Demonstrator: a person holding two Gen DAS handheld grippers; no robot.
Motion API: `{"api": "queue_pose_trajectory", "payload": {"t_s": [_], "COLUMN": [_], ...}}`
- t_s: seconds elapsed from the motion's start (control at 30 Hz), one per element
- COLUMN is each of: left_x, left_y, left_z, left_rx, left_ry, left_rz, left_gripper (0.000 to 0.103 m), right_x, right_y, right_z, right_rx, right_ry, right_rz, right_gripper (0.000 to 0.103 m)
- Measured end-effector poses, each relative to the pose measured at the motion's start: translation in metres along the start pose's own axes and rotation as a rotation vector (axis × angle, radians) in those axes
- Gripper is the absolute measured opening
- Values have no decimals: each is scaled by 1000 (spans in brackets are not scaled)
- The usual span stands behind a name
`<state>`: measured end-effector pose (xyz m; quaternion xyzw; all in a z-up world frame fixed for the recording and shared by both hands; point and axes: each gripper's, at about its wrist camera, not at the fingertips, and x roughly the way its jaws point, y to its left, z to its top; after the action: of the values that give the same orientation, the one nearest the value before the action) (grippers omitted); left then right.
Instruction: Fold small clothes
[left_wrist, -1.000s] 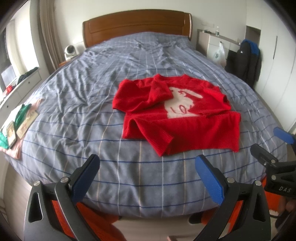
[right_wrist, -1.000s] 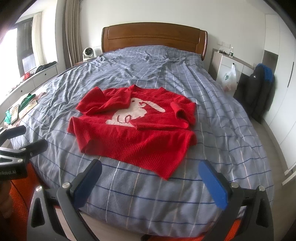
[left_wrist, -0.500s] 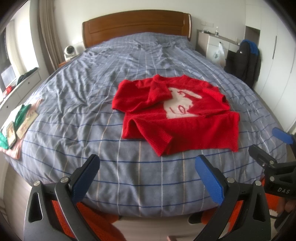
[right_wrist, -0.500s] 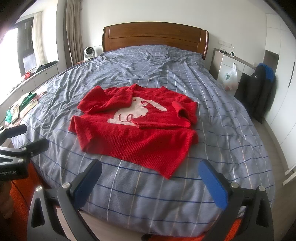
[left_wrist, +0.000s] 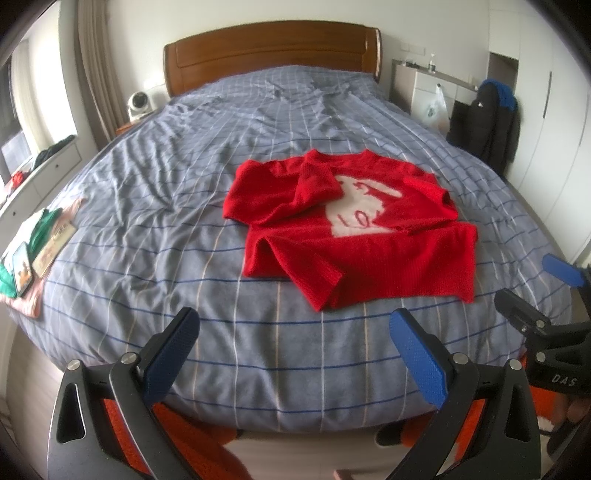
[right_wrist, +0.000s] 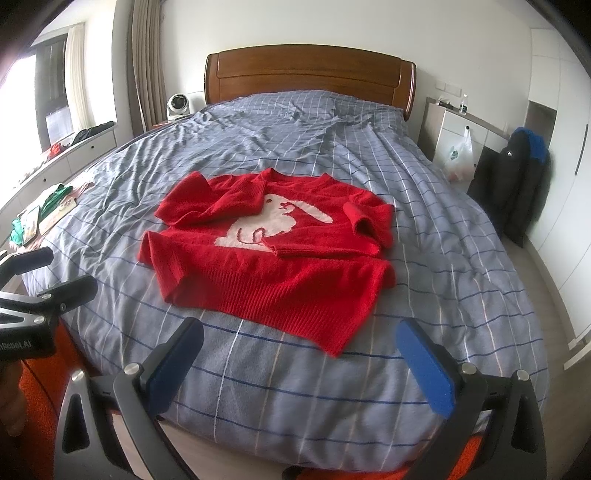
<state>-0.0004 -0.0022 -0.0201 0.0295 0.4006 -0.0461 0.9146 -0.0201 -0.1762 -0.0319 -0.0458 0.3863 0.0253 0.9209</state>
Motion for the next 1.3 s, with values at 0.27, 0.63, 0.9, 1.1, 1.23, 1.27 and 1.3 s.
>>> {"api": "queue_pose_trajectory", "payload": {"t_s": [0.27, 0.63, 0.9, 1.1, 1.23, 1.27, 1.3], "left_x": [0, 0, 0, 13, 40, 49, 57], "left_y": [0, -2, -2, 15, 40, 45, 47], "left_z": [0, 0, -1, -6, -6, -4, -4], "left_rx": [1, 1, -3, -56, -137, -152, -159], "left_ry": [1, 2, 2, 37, 101, 115, 126], "left_rz": [1, 2, 1, -10, -13, -26, -38], "left_gripper": [102, 102, 103, 103, 102, 102, 102], "right_x": [0, -1, 0, -1, 3, 6, 10], "right_y": [0, 1, 0, 1, -11, -17, -25], "right_z": [0, 0, 0, -2, -7, -9, -10], "right_rx": [1, 1, 1, 6, 41, 60, 80], "right_ry": [1, 2, 3, -4, -8, -11, -11], "right_rz": [0, 2, 0, 2, 9, 13, 18], "right_gripper": [103, 103, 103, 103, 103, 103, 103]}}
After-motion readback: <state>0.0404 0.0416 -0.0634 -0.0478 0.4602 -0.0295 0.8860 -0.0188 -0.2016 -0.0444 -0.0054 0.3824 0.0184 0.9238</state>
